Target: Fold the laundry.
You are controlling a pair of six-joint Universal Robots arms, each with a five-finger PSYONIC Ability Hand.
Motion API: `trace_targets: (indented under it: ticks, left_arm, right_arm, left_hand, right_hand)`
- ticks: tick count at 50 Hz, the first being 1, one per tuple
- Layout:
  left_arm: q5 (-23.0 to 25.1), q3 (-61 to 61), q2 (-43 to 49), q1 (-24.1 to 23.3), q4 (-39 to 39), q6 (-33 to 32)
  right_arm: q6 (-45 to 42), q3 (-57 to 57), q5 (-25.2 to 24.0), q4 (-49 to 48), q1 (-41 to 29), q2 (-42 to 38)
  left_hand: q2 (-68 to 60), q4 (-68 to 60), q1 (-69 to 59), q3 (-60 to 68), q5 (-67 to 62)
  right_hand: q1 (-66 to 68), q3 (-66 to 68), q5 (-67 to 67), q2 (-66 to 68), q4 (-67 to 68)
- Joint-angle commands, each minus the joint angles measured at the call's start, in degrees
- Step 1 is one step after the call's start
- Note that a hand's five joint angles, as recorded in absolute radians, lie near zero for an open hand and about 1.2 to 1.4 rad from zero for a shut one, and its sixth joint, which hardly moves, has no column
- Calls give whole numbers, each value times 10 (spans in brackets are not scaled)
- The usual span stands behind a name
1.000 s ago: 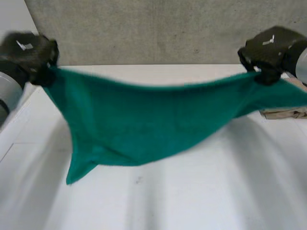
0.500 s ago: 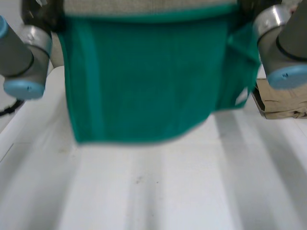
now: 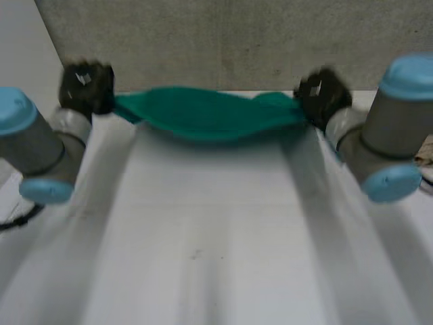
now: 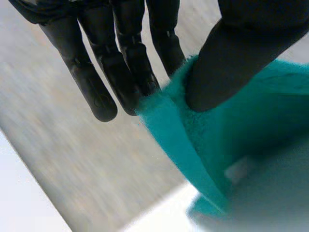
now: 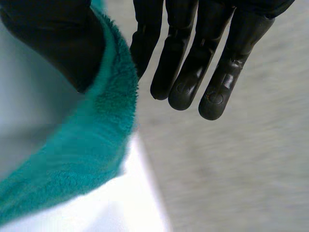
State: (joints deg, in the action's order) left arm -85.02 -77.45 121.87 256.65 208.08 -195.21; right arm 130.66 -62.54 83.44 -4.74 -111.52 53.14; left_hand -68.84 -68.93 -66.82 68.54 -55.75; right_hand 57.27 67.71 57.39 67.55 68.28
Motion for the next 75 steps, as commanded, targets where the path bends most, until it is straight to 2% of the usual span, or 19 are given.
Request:
trace_targets:
  ticks: [1,3,11,16,23,38,42,43,45,49,53,57,60,61,64,65,69,71,75]
  left_arm:
    - [12,-101,6,6,-8,-38]
    - [13,-114,6,8,-8,-47]
    - [11,-126,-22,22,-9,-41]
    - [11,-136,-35,24,-8,-41]
    - [7,-143,-52,25,-7,-40]
    - [4,-145,-58,35,-9,-40]
    - [4,-144,-63,36,-11,-40]
    - [4,-144,-66,36,-13,-40]
    - [4,-144,-77,38,-20,-38]
    - [5,-146,-97,41,-57,-39]
    - [8,-156,-131,43,-130,-45]
    - [12,-177,-176,46,-205,-60]
    - [12,-203,-218,49,-271,-117]
    - [12,-212,-230,51,-289,-139]
    - [12,-248,-273,60,-355,-248]
    - [11,-260,-282,63,-369,-277]
    - [11,-301,-312,68,-420,-384]
    - [11,-313,-313,62,-421,-409]
    - [12,-304,-300,61,-401,-402]
  right_arm:
    - [26,-96,-54,0,27,-45]
    - [53,-105,-55,-1,32,-47]
    - [317,-133,-60,-7,90,-31]
    - [462,-166,-63,-24,130,-19]
    - [519,-207,-58,-63,138,-7]
    - [612,-205,-60,-66,147,-28]
    - [624,-200,-64,-55,147,-40]
    - [623,-196,-70,-45,147,-43]
    - [620,-193,-72,-38,147,-43]
    - [611,-190,-82,-22,147,-27]
    - [553,-194,-99,-14,149,26]
    - [395,-201,-171,66,148,110]
    - [303,-200,-187,132,149,143]
    - [235,-200,-187,182,149,162]
    - [125,-202,-175,268,149,191]
    - [56,-206,-162,326,151,208]
    - [-84,-228,-114,434,162,229]
    - [-100,-229,-94,439,158,229]
    - [-102,-222,-62,402,155,218]
  left_hand:
    - [-112,-111,-132,115,-142]
    - [-112,-111,-132,115,-142]
    - [-112,-111,-132,115,-142]
    - [-112,-111,-132,115,-142]
    - [-112,-111,-132,115,-142]
    - [-112,-111,-132,115,-142]
    - [-112,-111,-132,115,-142]
    - [-112,-111,-132,115,-142]
    - [-112,-111,-132,115,-142]
    - [-112,-111,-132,115,-142]
    - [-112,-111,-132,115,-142]
    - [-112,-111,-132,115,-142]
    - [-112,-111,-132,115,-142]
    - [-112,-111,-132,115,-142]
    - [-112,-111,-132,115,-142]
    - [-112,-111,-132,115,-142]
    - [-112,-111,-132,115,-142]
    - [-112,-111,-132,115,-142]
    - [-112,-111,-132,115,-142]
  right_hand:
    - [227,123,126,125,117]
    - [227,123,126,125,117]
    - [227,123,126,125,117]
    - [-94,-199,-196,-197,-204]
    - [-243,-347,-344,-346,-353]
    - [-193,-297,-294,-296,-303]
    - [-11,-116,-113,-114,-122]
    - [127,23,26,24,17]
    - [227,122,126,124,117]
    - [227,123,126,125,117]
    - [227,123,126,125,117]
    - [227,123,126,125,117]
    - [227,123,126,125,117]
    - [227,123,126,125,117]
    - [227,123,126,125,117]
    - [227,123,126,125,117]
    - [227,123,126,125,117]
    - [227,123,126,125,117]
    - [227,123,126,125,117]
